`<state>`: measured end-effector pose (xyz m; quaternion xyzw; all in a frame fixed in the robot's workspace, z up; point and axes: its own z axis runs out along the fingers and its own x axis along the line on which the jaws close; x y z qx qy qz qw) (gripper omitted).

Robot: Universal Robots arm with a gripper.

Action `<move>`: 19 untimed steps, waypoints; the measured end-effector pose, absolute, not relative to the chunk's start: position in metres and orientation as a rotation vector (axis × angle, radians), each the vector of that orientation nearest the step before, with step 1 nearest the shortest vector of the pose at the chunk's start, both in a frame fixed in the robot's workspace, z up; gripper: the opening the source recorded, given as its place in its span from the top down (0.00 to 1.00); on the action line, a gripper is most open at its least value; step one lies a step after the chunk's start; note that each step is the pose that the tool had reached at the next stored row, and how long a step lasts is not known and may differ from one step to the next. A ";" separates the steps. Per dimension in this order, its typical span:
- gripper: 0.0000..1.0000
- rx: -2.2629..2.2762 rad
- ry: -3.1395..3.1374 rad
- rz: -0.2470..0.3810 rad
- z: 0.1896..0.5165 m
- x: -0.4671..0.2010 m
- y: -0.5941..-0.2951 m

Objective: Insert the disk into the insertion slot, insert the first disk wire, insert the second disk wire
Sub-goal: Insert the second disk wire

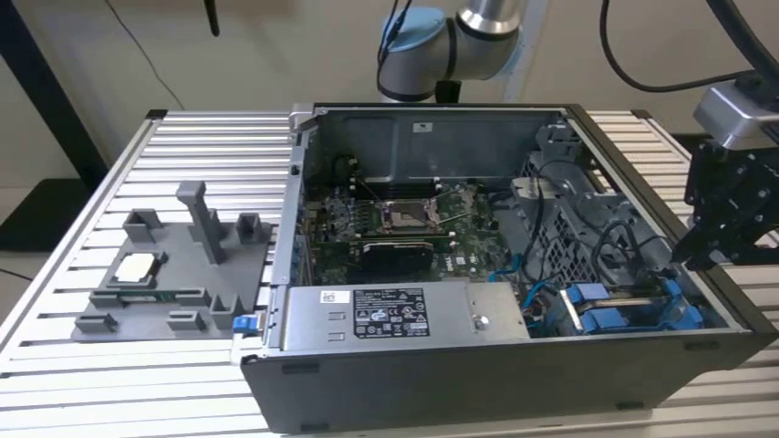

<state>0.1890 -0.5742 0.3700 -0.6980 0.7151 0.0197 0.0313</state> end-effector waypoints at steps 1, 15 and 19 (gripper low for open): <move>0.73 -2.151 2.204 0.062 0.370 0.190 -0.574; 0.73 -2.148 2.205 0.082 0.374 0.192 -0.573; 0.73 -2.146 2.211 0.085 0.372 0.192 -0.569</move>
